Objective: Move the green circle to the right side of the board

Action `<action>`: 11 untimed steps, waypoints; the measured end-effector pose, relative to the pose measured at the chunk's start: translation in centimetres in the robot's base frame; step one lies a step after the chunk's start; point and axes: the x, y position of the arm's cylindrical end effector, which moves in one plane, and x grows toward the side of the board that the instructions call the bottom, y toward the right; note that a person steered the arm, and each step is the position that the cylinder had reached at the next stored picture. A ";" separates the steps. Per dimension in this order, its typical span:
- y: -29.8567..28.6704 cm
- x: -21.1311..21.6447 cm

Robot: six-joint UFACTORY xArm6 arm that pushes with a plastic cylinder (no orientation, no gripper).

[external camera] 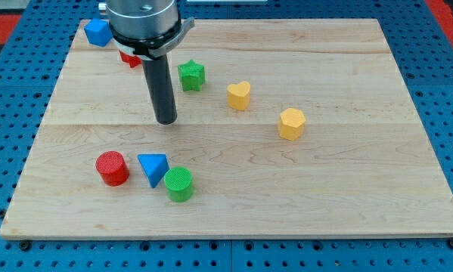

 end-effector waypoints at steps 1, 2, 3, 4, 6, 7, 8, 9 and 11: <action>-8.0 1.4; -10.9 5.0; -9.8 11.0; 1.3 11.2; 6.7 13.4; 9.2 13.6; 15.6 10.7; 21.2 12.1; 22.6 16.0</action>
